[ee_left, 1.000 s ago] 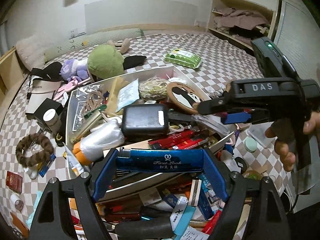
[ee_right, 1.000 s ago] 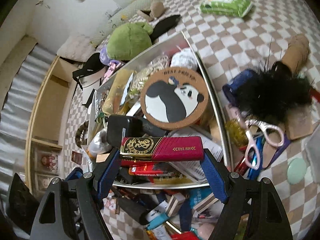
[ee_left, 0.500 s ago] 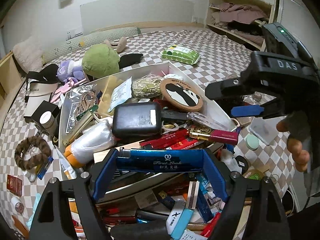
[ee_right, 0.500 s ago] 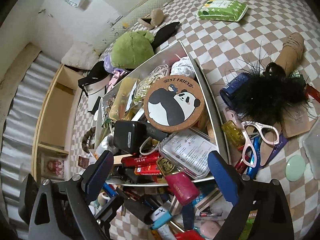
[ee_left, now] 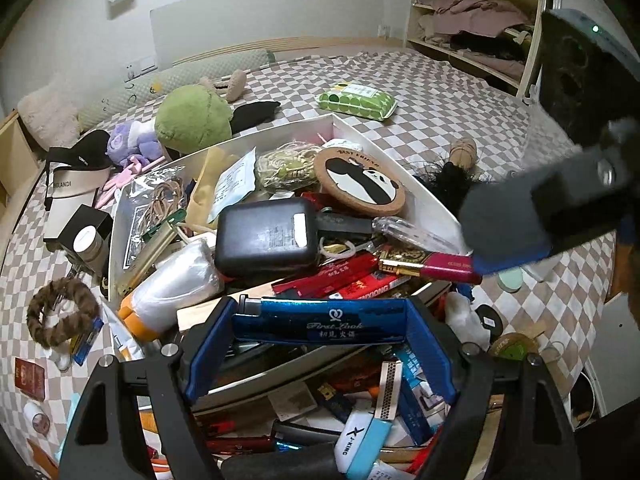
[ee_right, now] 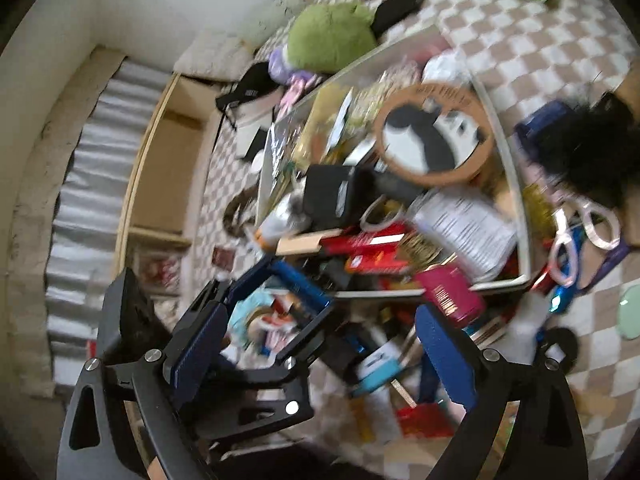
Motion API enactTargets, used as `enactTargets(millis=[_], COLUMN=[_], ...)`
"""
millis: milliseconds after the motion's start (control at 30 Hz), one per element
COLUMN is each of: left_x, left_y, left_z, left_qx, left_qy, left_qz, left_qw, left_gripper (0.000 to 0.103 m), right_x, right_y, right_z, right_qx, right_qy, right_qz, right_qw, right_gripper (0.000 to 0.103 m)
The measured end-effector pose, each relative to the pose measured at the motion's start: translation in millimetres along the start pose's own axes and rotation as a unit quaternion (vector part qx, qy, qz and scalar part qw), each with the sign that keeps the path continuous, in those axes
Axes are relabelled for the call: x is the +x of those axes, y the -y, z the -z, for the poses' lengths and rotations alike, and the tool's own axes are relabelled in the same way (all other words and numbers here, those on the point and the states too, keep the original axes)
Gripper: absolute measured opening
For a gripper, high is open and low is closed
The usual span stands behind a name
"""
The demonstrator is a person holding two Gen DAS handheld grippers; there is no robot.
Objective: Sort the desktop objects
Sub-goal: 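Carry the blue tube over the box and lower it with the left tool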
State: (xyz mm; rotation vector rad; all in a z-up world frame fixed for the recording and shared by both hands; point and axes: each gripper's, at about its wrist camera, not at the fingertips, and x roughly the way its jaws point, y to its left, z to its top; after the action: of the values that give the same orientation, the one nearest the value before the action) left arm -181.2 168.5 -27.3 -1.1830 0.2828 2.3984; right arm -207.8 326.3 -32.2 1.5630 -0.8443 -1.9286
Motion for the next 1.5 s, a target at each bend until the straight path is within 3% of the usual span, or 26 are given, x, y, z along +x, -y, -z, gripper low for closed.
enactTargets(millis=[200, 633, 867, 1067, 1200, 1367, 1500], left_x=[-3, 9, 14, 19, 23, 31, 35], left_y=[-6, 7, 11, 6, 5, 8, 13], left_z=[2, -1, -5, -6, -7, -11, -16], left_qx=[-0.013, 0.002, 0.005, -0.006, -0.012, -0.022, -0.025], left_qy=[0.001, -0.003, -0.002, -0.003, -0.005, -0.007, -0.003], left_qz=[0.003, 0.007, 0.007, 0.002, 0.001, 0.011, 0.017], left_qw=[0.9999, 1.0000, 1.0000, 1.0000, 0.9999, 0.9997, 0.9995], left_gripper=[0.083, 0.083, 0.083, 0.083, 0.083, 0.083, 0.083], right_x=[17, -2, 8, 20, 19, 4, -15], right_y=[17, 26, 32, 36, 45, 37, 35], right_z=[-6, -23, -18, -22, -25, -25, -25], right_qx=[0.034, 0.039, 0.064, 0.058, 0.078, 0.072, 0.070], right_qy=[0.009, 0.077, 0.029, 0.038, 0.046, 0.059, 0.088], right_qz=[0.005, 0.003, -0.054, -0.017, -0.040, -0.098, -0.128], right_qw=[0.999, 0.996, 0.996, 0.997, 0.995, 0.991, 0.985], right_gripper=[0.095, 0.095, 0.095, 0.095, 0.095, 0.095, 0.095])
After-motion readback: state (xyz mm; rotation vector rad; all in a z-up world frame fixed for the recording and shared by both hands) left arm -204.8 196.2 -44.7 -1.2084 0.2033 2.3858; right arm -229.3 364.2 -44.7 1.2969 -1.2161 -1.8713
